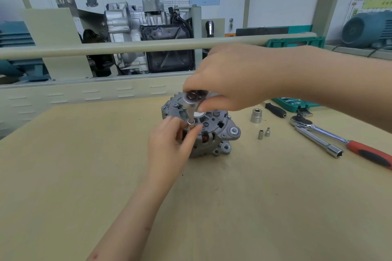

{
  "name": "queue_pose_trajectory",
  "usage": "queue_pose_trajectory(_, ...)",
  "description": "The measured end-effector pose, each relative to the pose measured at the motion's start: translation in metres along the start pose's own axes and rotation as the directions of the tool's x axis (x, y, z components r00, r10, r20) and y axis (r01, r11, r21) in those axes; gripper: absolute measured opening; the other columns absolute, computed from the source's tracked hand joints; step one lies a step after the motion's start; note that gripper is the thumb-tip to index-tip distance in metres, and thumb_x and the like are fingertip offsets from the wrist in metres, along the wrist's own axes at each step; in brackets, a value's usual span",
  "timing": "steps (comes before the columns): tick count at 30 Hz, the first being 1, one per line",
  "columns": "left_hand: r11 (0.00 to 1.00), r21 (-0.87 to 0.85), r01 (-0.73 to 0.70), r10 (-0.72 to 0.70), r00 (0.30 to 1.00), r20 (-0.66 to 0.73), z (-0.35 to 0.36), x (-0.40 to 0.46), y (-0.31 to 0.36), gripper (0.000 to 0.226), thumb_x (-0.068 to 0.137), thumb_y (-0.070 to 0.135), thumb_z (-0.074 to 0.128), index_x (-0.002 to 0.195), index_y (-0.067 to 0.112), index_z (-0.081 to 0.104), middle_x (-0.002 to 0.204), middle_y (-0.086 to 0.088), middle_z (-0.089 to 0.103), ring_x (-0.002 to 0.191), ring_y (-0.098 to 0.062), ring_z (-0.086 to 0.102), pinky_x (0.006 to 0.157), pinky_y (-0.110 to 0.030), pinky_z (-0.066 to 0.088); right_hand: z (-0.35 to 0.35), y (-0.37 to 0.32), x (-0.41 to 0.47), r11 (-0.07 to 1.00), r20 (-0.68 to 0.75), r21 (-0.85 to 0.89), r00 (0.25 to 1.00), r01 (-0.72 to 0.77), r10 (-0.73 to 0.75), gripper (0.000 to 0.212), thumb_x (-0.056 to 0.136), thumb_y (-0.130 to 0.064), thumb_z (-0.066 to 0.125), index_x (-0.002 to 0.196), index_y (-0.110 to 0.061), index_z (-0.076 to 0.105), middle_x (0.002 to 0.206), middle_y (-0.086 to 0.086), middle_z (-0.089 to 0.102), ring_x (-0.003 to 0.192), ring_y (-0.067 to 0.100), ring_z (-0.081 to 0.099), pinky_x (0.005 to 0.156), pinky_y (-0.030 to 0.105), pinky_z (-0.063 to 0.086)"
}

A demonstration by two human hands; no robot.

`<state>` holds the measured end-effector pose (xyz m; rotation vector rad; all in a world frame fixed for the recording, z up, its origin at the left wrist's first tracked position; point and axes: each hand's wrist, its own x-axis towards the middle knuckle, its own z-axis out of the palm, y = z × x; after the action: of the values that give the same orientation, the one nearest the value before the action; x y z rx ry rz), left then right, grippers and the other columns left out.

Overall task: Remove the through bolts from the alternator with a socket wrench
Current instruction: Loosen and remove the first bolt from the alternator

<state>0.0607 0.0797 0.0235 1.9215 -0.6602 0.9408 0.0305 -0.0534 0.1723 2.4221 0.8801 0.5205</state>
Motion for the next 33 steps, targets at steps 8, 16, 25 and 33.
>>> queue_pose_trajectory(8,0.994,-0.100,0.053,-0.045,0.995,0.085,-0.0013,-0.0017,-0.0069,0.031,0.079,0.026,0.063,0.061,0.038,0.041,0.060,0.006,0.039,0.059,-0.005,0.039,0.055,-0.017,0.031,0.0038,-0.0039,-0.0002,0.995,-0.087,0.084,0.994,-0.054,0.061,0.047,0.078,-0.047,0.032,0.097,-0.017,0.062,0.084,0.005,0.064,0.068,0.022,0.055,0.057,0.032,0.045)
queue_pose_trajectory(16,0.998,0.020,0.059,-0.059,0.998,0.008,0.0032,0.0015,-0.0013,0.030,0.074,0.032,0.062,0.057,0.013,0.045,0.054,0.008,0.034,0.053,-0.016,0.038,0.055,-0.036,0.034,0.0067,-0.0037,-0.0009,0.992,-0.116,0.030,0.985,-0.122,0.125,0.044,0.076,-0.052,0.040,0.089,-0.017,0.063,0.070,-0.002,0.054,0.044,0.005,0.024,0.042,0.020,0.021)
queue_pose_trajectory(25,0.998,-0.034,0.048,-0.047,0.998,0.045,0.0000,-0.0011,-0.0061,0.024,0.076,0.029,0.061,0.059,0.015,0.049,0.055,0.001,0.040,0.057,-0.014,0.040,0.054,-0.029,0.034,0.0084,0.0019,0.0008,0.998,-0.095,0.053,0.995,-0.018,0.022,0.042,0.084,-0.047,0.035,0.083,-0.011,0.057,0.078,0.007,0.061,0.069,0.024,0.056,0.055,0.033,0.044)
queue_pose_trajectory(33,0.997,-0.042,0.058,-0.058,0.998,0.006,0.0001,-0.0007,-0.0032,0.026,0.074,0.031,0.063,0.060,0.018,0.046,0.055,0.006,0.039,0.054,-0.011,0.039,0.056,-0.037,0.037,0.0106,-0.0032,0.0032,0.997,-0.105,0.045,0.992,-0.066,0.070,0.038,0.084,-0.047,0.042,0.084,-0.013,0.059,0.075,0.007,0.061,0.047,0.011,0.033,0.042,0.024,0.026)
